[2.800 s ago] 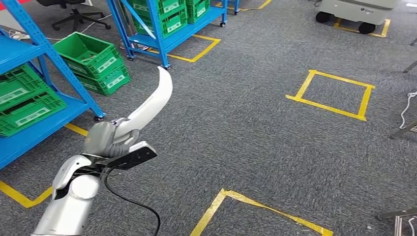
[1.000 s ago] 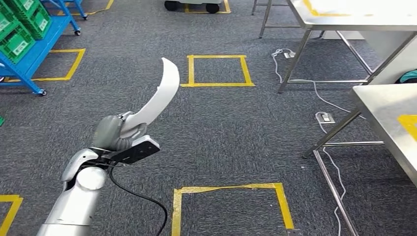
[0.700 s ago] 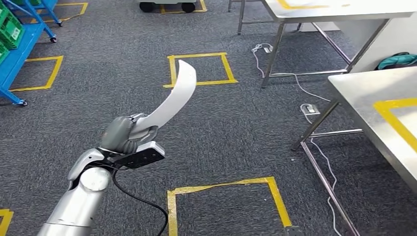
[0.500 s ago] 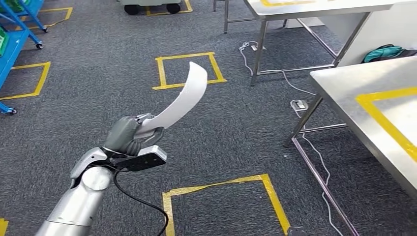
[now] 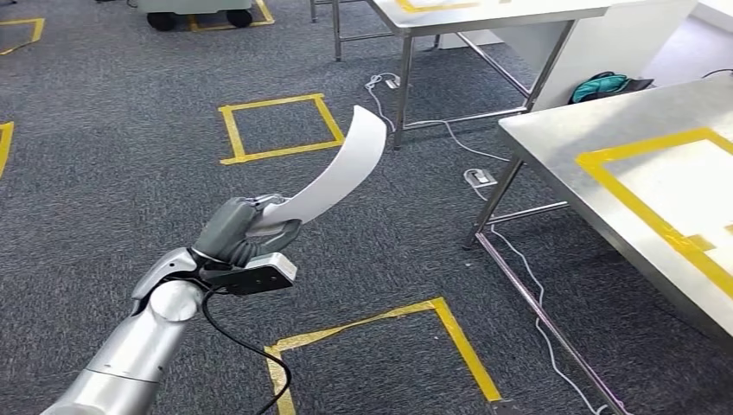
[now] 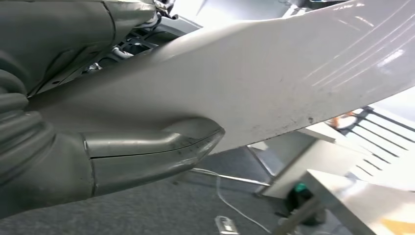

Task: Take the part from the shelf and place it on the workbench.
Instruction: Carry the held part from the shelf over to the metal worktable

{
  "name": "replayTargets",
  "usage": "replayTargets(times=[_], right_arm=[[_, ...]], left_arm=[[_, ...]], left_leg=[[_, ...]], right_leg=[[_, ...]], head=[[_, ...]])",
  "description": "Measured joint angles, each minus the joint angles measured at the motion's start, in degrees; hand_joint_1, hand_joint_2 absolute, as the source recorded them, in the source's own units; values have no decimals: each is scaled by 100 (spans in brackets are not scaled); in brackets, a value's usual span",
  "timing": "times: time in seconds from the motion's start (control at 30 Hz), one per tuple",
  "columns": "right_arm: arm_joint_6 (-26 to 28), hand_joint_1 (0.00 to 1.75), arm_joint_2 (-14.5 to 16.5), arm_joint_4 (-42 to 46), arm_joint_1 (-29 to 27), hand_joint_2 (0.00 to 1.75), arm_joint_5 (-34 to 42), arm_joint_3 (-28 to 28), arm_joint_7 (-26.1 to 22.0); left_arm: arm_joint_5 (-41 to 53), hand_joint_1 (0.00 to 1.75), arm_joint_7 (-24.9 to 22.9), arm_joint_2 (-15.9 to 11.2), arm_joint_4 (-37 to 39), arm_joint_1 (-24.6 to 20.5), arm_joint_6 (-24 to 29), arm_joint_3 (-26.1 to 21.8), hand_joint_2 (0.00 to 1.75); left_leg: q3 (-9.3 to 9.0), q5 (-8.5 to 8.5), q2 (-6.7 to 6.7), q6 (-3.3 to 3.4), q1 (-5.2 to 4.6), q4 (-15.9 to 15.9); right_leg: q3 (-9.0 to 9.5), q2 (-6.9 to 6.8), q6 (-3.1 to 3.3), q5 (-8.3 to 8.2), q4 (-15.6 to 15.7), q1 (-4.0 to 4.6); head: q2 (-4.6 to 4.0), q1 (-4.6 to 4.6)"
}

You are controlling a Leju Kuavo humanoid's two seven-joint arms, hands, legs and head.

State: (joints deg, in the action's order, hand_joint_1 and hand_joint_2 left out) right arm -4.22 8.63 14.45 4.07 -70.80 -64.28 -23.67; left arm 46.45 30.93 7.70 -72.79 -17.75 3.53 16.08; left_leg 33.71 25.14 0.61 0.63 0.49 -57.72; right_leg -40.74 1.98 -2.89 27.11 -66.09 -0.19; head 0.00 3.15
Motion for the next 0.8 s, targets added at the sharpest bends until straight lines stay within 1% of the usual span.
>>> replayTargets(times=[0.03,0.07,0.1,0.13,0.17,0.2,0.23,0.27,0.3,0.33,0.37,0.4,0.43,0.47,0.5,0.53,0.57,0.6,0.63,0.67,0.7,0.73,0.77,0.8], right_arm=[[0,0,0,-1,15,0,-2,13,-1],[0,0,0,-2,24,0,-7,25,-1],[-1,0,0,-4,25,0,-15,34,0],[-1,0,0,-7,21,0,-31,44,2],[-1,0,0,-9,19,0,-50,53,5],[-1,0,0,-9,22,0,-73,61,13],[0,0,0,-10,35,0,-96,71,25],[0,0,0,-12,54,0,-112,84,37],[0,0,0,-14,73,0,-124,97,48],[0,0,0,-15,86,0,-131,109,54],[0,0,0,-16,90,0,-134,118,57],[0,0,0,-17,88,0,-136,125,61],[0,0,0,-19,85,0,-139,134,64],[0,0,0,-20,87,0,-144,144,68],[0,0,0,-21,90,0,-149,154,73],[0,0,0,-21,96,0,-154,162,78],[0,0,0,-22,100,0,-157,168,86],[1,0,0,-23,99,0,-159,172,94],[1,0,0,-24,96,0,-161,175,101],[2,0,0,-25,95,0,-161,179,107],[2,0,1,-25,97,0,-161,184,109],[2,0,1,-25,106,0,-161,190,109],[4,0,1,-25,119,0,-158,195,108],[9,0,1,-25,131,0,-155,199,106]], left_arm=[[-9,175,4,-4,14,-4,-5,8,175],[-19,175,7,-9,33,-3,-14,11,175],[-34,175,13,-13,56,-6,-26,18,175],[-54,175,26,-14,79,-15,-41,29,175],[-71,175,44,-14,101,-30,-55,43,175],[-87,175,64,-14,121,-54,-67,62,175],[-101,175,81,-17,139,-85,-75,80,175],[-114,175,93,-21,158,-120,-81,98,175],[-127,175,101,-25,178,-154,-85,119,175],[-137,175,104,-28,199,-183,-86,137,175],[-142,175,106,-28,220,-206,-86,156,175],[-145,175,107,-27,238,-224,-86,173,175],[-147,175,108,-27,254,-242,-86,184,175],[-150,175,108,-28,268,-261,-86,192,175],[-152,175,106,-34,292,-278,-83,197,175],[-155,175,96,-43,323,-292,-78,199,175],[-156,175,80,-53,362,-300,-71,201,175],[-155,175,62,-61,405,-306,-62,201,175],[-154,175,42,-66,441,-313,-54,202,175],[-152,175,26,-67,472,-328,-46,202,175],[-150,175,10,-67,497,-353,-39,202,175],[-149,175,-4,-66,522,-386,-33,203,175],[-146,175,-16,-66,544,-421,-25,204,175],[-144,175,-29,-63,568,-450,-15,205,175]], left_leg=[[-1,4,-67,14,-9,-1],[-2,8,-138,20,-16,-1],[-4,13,-204,24,-20,-2],[-9,19,-263,23,-22,-3],[-18,28,-318,18,-22,-3],[-32,40,-366,6,-26,-5],[-43,54,-409,-14,-42,-9],[-51,66,-447,-35,-61,-15],[-58,74,-485,-57,-78,-19],[-63,77,-527,-78,-88,-17],[-74,83,-575,-102,-85,-14],[-83,105,-581,-133,-73,-21],[-63,168,-525,-165,-62,-88],[7,285,-424,-195,-53,-261],[141,450,-295,-217,-46,-561],[331,633,-191,-228,-45,-958],[523,774,-133,-232,-45,-1338],[663,823,-104,-231,-46,-1591],[713,760,-88,-224,-45,-1641],[654,594,-73,-213,-44,-1468],[506,369,-33,-203,-39,-1121],[332,173,57,-199,-30,-725],[178,51,142,-195,-17,-378],[79,-7,215,-188,-11,-147]], right_leg=[[-187,-96,-15,183,-398,0],[-351,-137,-27,313,-747,0],[-438,-151,-32,349,-938,0],[-404,-162,-34,274,-893,0],[-253,-194,-33,113,-624,0],[-21,-280,-28,-71,-209,2],[207,-387,-14,-197,183,21],[367,-462,13,-271,465,34],[449,-500,45,-287,609,49],[458,-468,84,-273,632,67],[448,-398,124,-286,640,65],[448,-338,156,-295,650,59],[452,-282,188,-307,662,49],[459,-228,216,-321,675,32],[463,-174,237,-329,682,18],[462,-116,252,-333,683,12],[461,-52,260,-334,683,9],[462,15,265,-334,682,8],[463,82,265,-334,682,7],[466,144,261,-336,681,5],[469,206,255,-339,680,-1],[464,263,236,-341,672,2],[448,314,213,-345,659,3],[425,359,183,-353,656,3]], head=[[0,11],[0,10],[0,10],[0,11],[0,11],[0,13],[0,16],[0,12],[0,9],[0,8],[0,5],[0,6],[0,2],[0,-6],[0,-17],[0,-26],[0,-31],[0,-34],[0,-34],[0,-33],[0,-33],[0,-34],[0,-36],[0,-38]])
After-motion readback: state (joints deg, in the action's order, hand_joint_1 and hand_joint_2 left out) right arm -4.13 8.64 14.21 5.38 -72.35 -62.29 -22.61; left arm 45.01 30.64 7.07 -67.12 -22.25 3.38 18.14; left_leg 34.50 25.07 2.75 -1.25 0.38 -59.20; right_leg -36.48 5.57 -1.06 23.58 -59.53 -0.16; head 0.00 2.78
